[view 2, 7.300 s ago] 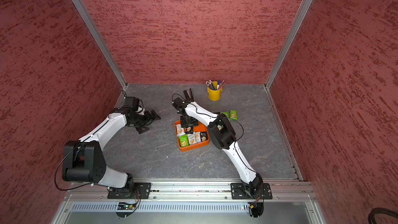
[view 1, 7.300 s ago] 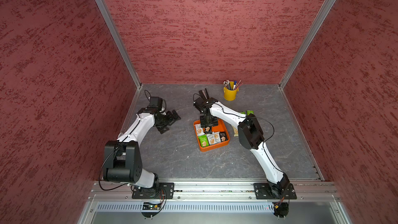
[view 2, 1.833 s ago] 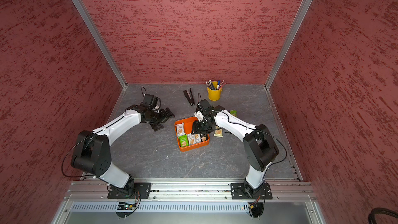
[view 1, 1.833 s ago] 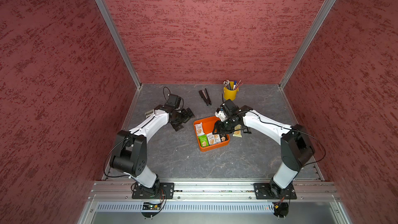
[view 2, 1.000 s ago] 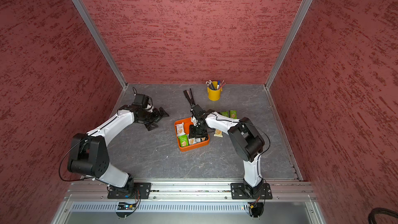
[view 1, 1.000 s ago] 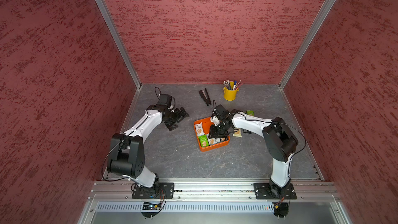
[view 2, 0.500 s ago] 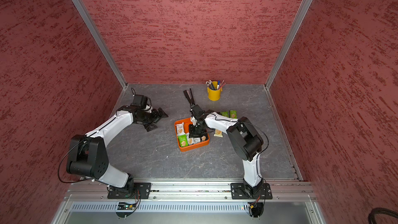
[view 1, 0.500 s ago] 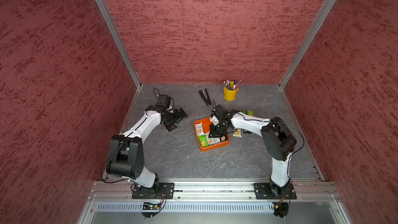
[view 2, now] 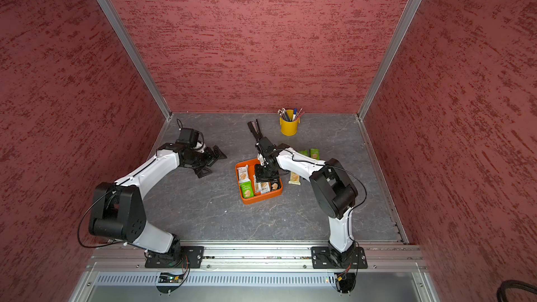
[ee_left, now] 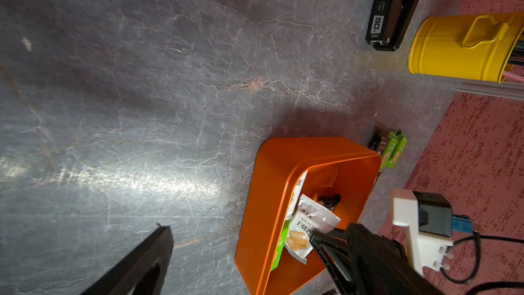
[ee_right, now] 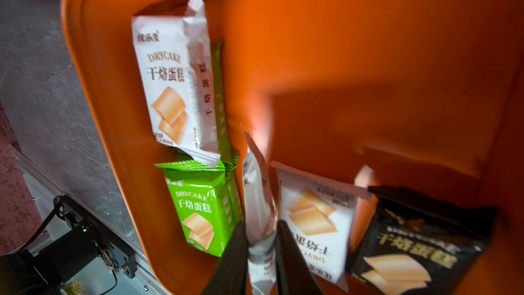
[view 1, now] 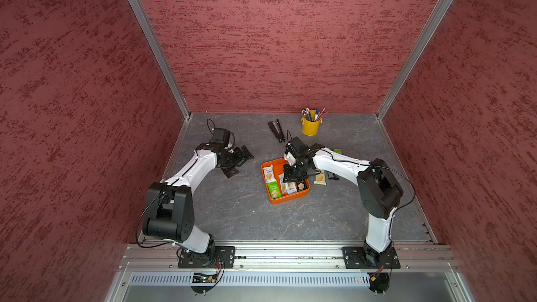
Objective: Take the cookies out of the storage box
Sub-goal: Pick up the cookie from the storage box.
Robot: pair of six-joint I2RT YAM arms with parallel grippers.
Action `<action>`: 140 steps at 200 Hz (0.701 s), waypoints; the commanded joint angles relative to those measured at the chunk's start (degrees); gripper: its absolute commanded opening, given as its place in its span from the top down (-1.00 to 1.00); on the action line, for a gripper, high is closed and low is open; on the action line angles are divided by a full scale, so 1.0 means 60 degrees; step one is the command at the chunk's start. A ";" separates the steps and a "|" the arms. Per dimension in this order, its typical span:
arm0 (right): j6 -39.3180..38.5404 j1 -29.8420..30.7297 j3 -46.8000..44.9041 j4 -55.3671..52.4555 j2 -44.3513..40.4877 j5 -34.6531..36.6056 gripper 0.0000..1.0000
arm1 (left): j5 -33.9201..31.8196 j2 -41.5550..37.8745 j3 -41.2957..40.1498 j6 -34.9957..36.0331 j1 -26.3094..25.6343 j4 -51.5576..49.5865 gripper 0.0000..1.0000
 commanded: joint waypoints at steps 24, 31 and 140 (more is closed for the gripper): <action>-0.0202 -0.0053 0.0263 -0.0404 -0.0379 0.0283 0.60 | 0.0083 -0.0097 -0.0004 0.0027 0.0037 0.0148 -0.99; -0.0200 -0.0049 0.0252 -0.0379 -0.0353 0.0267 0.60 | 0.0085 -0.0119 -0.0038 0.0010 0.0039 0.0154 -0.99; -0.0025 -0.0048 0.0431 0.0505 0.0680 -0.0142 0.59 | -0.0002 -0.0336 -0.0120 -0.0027 0.0024 0.0057 -1.00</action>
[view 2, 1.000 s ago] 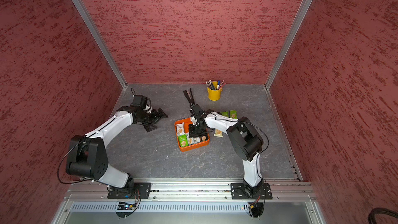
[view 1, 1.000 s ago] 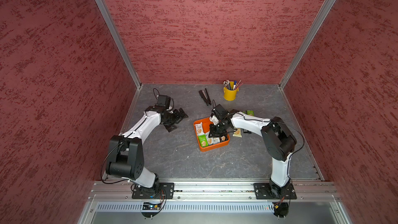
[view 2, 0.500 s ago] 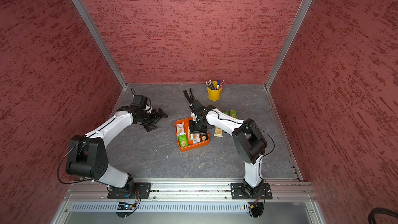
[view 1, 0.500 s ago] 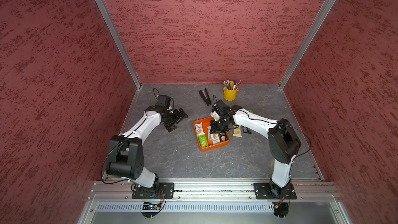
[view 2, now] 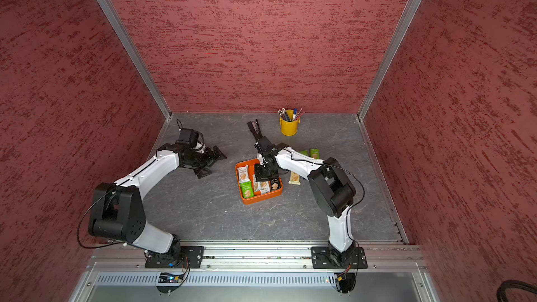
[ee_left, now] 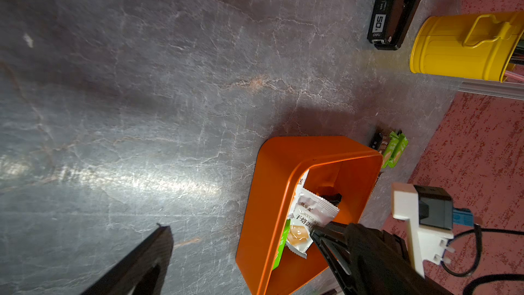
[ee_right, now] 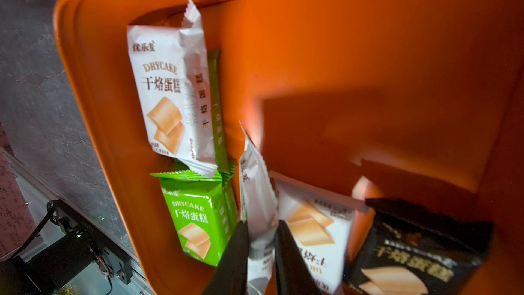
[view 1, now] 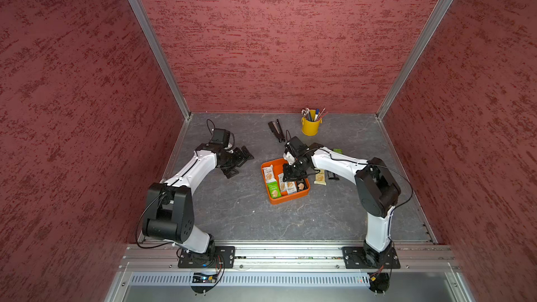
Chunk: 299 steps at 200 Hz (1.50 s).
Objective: Take the cookies out of the storage box
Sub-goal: Pick up the cookie from the storage box.
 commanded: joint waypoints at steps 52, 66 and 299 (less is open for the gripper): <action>0.0155 -0.0025 0.0294 0.0746 0.0485 -0.0601 0.51 | -0.0079 -0.0407 -0.0009 0.0026 0.0032 -0.0101 -0.99; 0.0197 -0.0019 0.0202 0.0874 0.0464 -0.0750 0.49 | -0.0101 -0.0460 -0.0010 0.0025 0.0041 -0.0132 -0.99; -0.0048 -0.0629 -0.0096 -0.0198 -0.1487 -0.0453 0.71 | -0.0186 -0.0316 0.0137 -0.0133 -0.0136 0.0080 -0.99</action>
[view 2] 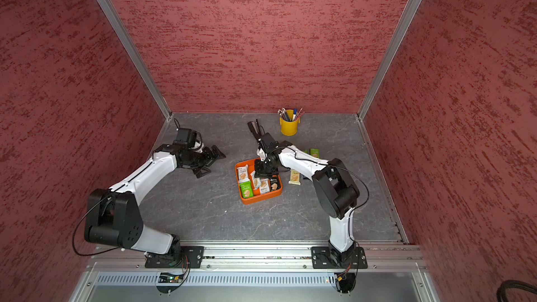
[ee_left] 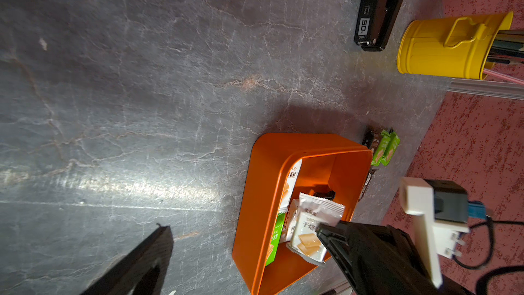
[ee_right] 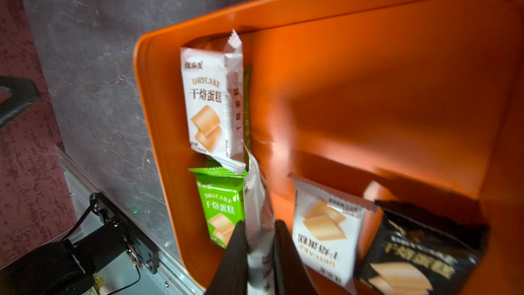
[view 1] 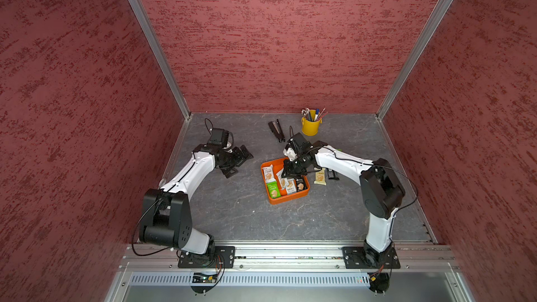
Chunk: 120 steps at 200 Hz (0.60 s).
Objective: Take the cookies out of the storage box
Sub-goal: Pick up the cookie from the storage box, then place the cookie at the center of the board.
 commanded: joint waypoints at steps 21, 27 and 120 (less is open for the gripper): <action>-0.0316 -0.0512 -0.0108 -0.0749 -0.1214 0.0361 0.71 | -0.0202 0.0294 0.0375 -0.0180 -0.0359 0.0218 -0.99; -0.0360 -0.0635 -0.0130 -0.0850 -0.1325 0.0409 0.71 | -0.0250 0.0347 0.0454 -0.0192 -0.0457 0.0234 -0.99; -0.1285 -0.4157 -0.1131 -0.1862 -0.2577 0.0432 0.70 | -0.1159 0.1123 0.1510 -0.0421 -0.2025 0.0044 -0.99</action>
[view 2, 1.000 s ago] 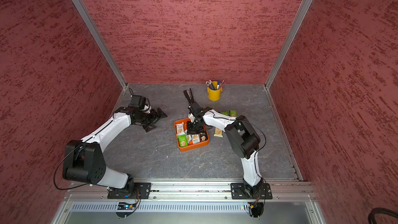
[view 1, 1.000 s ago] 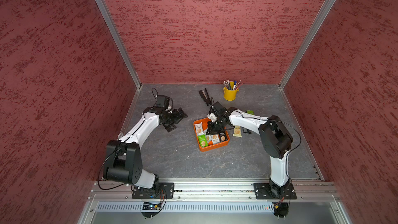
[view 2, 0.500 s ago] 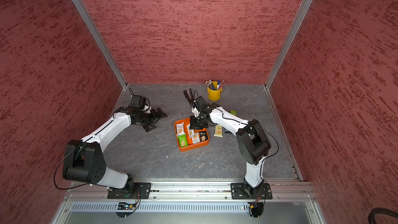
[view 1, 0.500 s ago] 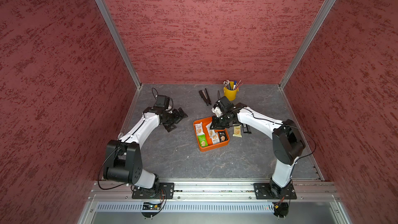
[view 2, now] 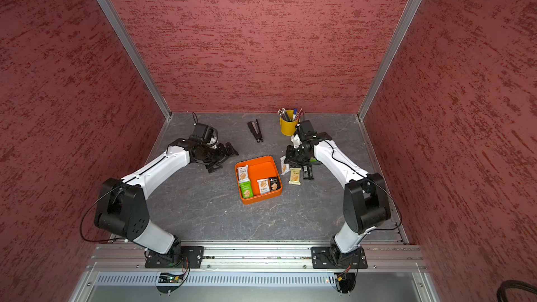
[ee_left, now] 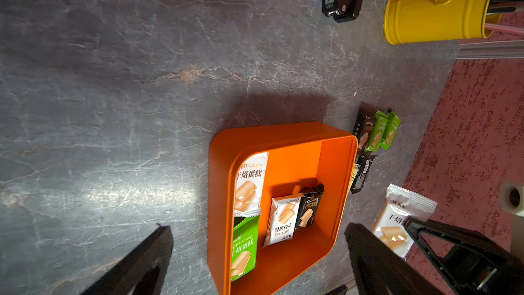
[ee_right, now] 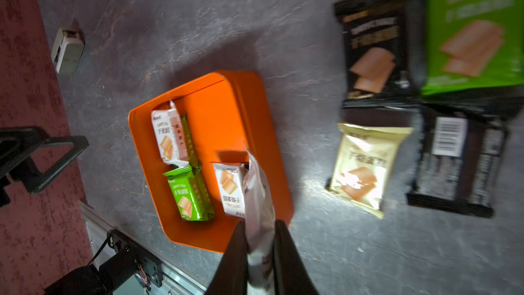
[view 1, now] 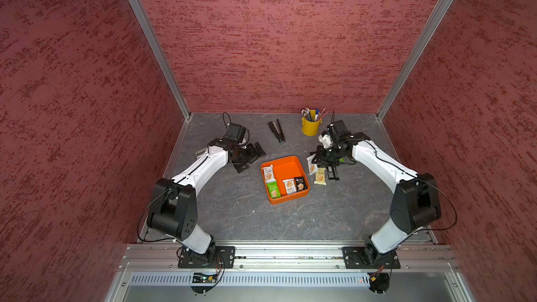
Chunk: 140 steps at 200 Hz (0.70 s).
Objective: Take the cookies out of the storage box
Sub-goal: Place the cookie at the center of the board.
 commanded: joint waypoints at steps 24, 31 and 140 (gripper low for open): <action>-0.0513 -0.1815 -0.0381 -0.0525 -0.0308 0.0186 0.69 | -0.0594 0.0318 0.0329 -0.0378 -0.0641 0.0022 -0.99; -0.0520 -0.2107 -0.0470 -0.0469 -0.0313 0.0201 0.70 | -0.0643 0.0358 0.0346 -0.0414 -0.0732 0.0029 -0.99; -0.0843 -0.4430 -0.1188 0.0679 0.0987 -0.0594 0.68 | -0.1379 0.0454 0.0522 -0.0901 -0.1633 -0.0247 -0.99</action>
